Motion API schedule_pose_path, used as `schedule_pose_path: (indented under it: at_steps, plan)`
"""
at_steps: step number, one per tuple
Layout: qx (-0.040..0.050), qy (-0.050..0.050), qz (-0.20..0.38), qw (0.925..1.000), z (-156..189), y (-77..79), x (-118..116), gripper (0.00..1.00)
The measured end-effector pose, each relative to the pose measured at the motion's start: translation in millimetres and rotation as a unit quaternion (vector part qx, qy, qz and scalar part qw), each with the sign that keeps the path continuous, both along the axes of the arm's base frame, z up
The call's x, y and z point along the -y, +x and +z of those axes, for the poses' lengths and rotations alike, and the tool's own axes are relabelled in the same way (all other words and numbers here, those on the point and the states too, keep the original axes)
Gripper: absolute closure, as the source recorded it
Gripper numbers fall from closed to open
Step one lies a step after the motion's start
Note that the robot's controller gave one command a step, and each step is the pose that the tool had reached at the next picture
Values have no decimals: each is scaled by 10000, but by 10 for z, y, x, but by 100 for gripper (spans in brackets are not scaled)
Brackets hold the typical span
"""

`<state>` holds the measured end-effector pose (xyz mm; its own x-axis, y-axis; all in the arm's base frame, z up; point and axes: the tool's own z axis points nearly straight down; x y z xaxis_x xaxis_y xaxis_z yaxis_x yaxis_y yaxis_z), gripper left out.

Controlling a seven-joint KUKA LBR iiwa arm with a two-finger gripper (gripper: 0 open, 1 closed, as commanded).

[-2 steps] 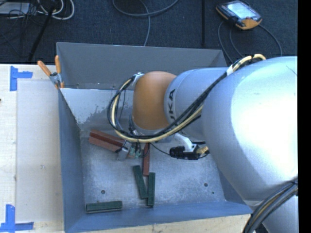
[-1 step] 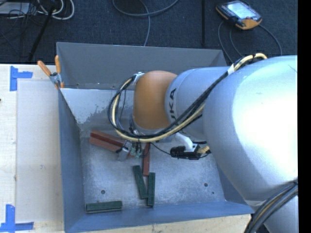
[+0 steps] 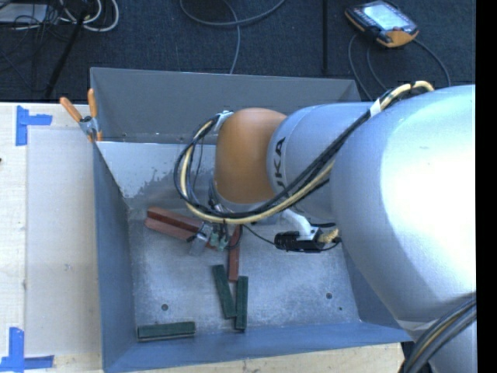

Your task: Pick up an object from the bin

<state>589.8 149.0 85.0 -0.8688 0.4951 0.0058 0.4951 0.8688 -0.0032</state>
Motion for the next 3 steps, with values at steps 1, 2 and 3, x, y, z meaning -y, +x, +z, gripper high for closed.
schedule_pose_path:
  at_steps: [1, 2, 3]
  plan:
    - [11, -1, 2, 10000, 181, 4, 3, 100]
    - [21, 1, 4, 10000, 349, 10, 4, 100]
    - [26, 2, 5, 10000, 441, 12, 5, 100]
